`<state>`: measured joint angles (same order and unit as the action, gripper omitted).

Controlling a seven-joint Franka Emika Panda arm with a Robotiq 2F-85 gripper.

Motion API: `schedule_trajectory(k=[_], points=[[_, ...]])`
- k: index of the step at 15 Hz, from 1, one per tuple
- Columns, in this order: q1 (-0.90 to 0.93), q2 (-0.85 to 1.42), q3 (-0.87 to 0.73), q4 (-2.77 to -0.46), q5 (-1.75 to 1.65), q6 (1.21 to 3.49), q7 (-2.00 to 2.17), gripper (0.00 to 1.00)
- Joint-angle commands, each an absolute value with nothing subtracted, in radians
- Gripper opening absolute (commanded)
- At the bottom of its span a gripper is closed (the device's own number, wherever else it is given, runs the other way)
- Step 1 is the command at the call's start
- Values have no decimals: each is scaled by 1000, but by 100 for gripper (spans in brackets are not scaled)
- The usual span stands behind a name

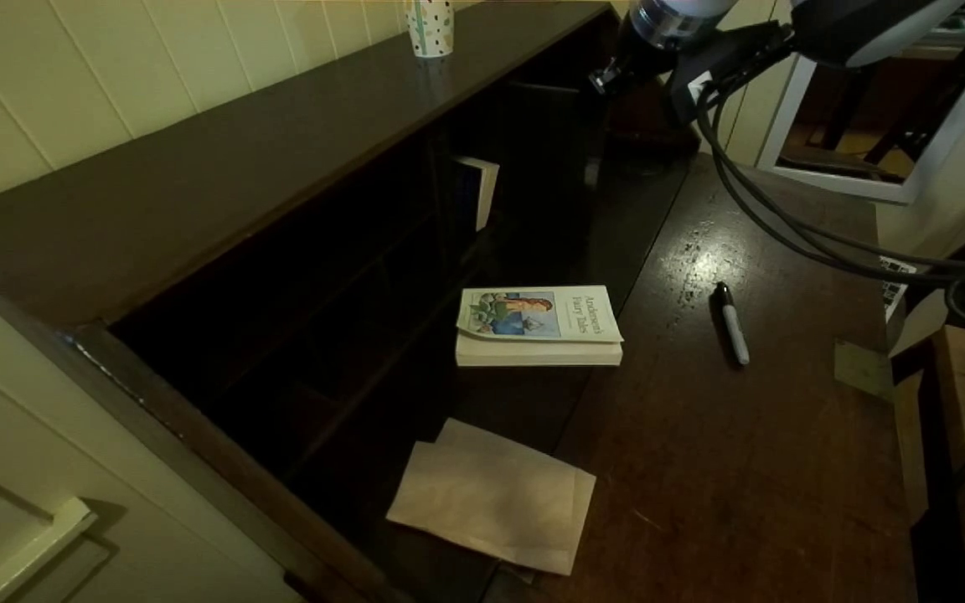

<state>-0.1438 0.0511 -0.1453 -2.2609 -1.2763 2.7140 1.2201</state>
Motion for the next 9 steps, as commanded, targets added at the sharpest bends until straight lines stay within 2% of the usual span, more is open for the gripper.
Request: schedule_trajectory(k=[1,9], points=[[-149,55,-154,-2250,-1265,2659,1204,100],[-159,34,-173,-2253,-1259,2546,1201,100]])
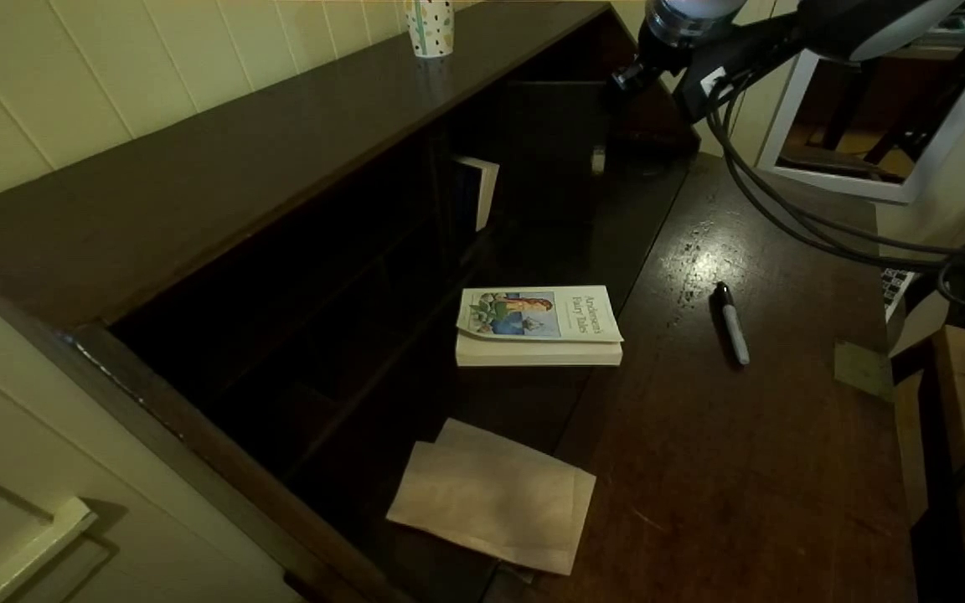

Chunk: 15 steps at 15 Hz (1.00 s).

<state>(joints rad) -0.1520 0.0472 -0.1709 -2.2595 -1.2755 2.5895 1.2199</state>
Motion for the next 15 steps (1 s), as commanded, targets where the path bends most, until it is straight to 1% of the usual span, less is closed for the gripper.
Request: schedule_trajectory(k=[1,6,15], points=[[-162,32,-176,-2252,-1264,2537,1209,100],[-158,20,-169,-2245,-1240,2512,1205,100],[-109,-140,-110,-2295,-1161,2467,1095,100]])
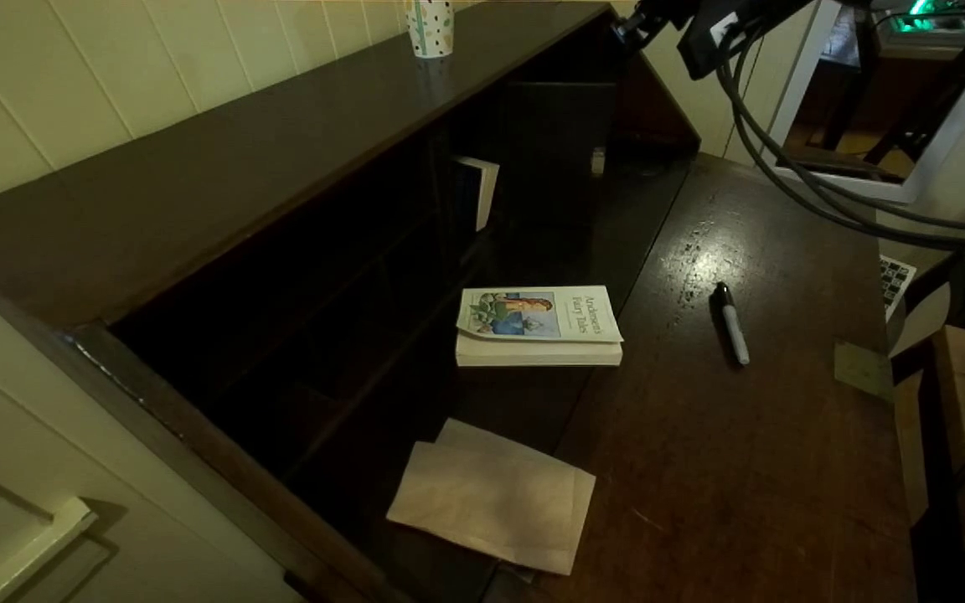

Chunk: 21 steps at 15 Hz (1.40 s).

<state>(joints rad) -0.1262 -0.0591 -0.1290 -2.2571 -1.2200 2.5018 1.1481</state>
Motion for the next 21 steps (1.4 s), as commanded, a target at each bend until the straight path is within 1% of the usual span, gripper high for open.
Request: schedule_trajectory(k=[1,6,12,21], points=[[-105,-152,-103,-2296,-1155,2459,1095,100],[-84,-166,-68,-2294,-1145,2477,1129,100],[-93,-126,-62,-2308,-1284,2659,1346,100],[-128,-23,-105,-2291,-1576,2903,1705,100]])
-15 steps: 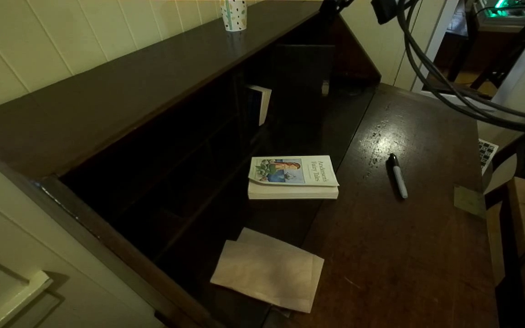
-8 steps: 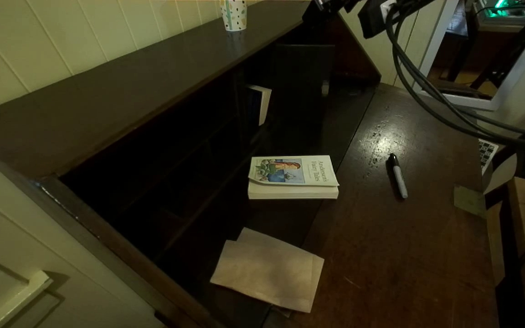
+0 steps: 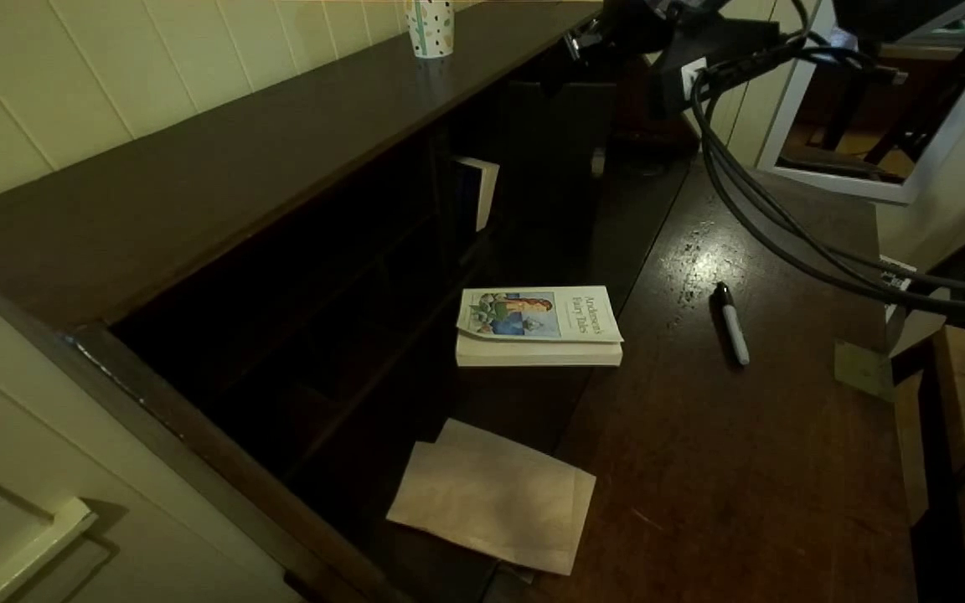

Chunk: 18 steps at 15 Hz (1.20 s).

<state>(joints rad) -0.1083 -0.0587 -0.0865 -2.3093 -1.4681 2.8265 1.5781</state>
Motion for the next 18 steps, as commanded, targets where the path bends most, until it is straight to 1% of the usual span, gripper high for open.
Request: schedule_trajectory(k=[1,2,3,13,18], points=[[-134,-11,-112,-2285,-1612,2923,1748,100],[-139,2,-119,-2278,-1645,2942,1790,100],[-125,-28,-108,-2306,-1573,2894,1705,100],[-126,-20,-109,-2305,-1582,2899,1716,100],[-139,70,-124,-2262,-1573,2927,1728,100]])
